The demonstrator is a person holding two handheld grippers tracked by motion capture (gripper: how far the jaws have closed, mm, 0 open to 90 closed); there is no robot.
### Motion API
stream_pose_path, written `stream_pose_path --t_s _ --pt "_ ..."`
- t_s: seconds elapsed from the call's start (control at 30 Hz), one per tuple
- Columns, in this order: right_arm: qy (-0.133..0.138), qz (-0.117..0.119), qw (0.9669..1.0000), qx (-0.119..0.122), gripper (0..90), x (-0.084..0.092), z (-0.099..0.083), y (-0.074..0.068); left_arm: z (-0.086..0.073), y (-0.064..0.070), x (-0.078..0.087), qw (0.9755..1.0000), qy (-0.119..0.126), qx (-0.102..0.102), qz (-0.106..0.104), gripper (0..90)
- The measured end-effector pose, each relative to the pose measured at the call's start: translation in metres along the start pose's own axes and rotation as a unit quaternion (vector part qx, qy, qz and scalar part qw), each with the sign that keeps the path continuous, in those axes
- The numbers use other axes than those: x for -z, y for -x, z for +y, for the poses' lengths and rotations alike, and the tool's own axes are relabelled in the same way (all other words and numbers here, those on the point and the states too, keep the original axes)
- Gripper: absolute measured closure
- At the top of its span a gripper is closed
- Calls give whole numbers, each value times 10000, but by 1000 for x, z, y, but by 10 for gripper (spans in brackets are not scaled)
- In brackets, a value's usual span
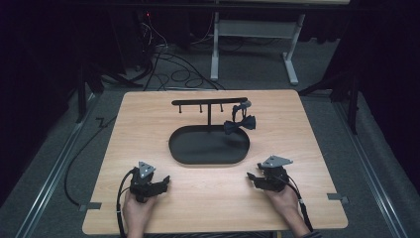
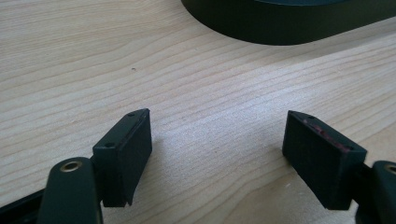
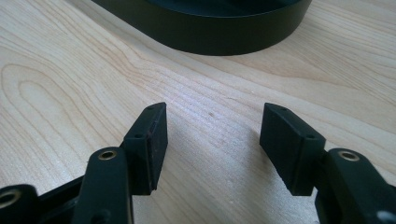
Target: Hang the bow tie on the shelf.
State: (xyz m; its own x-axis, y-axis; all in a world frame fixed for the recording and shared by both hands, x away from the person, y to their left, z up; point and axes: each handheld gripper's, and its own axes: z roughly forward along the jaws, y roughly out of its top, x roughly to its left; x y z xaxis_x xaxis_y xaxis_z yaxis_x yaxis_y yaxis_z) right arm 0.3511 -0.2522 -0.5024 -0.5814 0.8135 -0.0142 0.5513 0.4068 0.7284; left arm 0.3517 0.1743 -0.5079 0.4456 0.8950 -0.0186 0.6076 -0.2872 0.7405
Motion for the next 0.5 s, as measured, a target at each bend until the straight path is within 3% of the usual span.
stream_pose_path --t_s 0.5 --pt "-8 26 10000 11 413 0 0 0 0 0 0 10000 0 0 2 245"
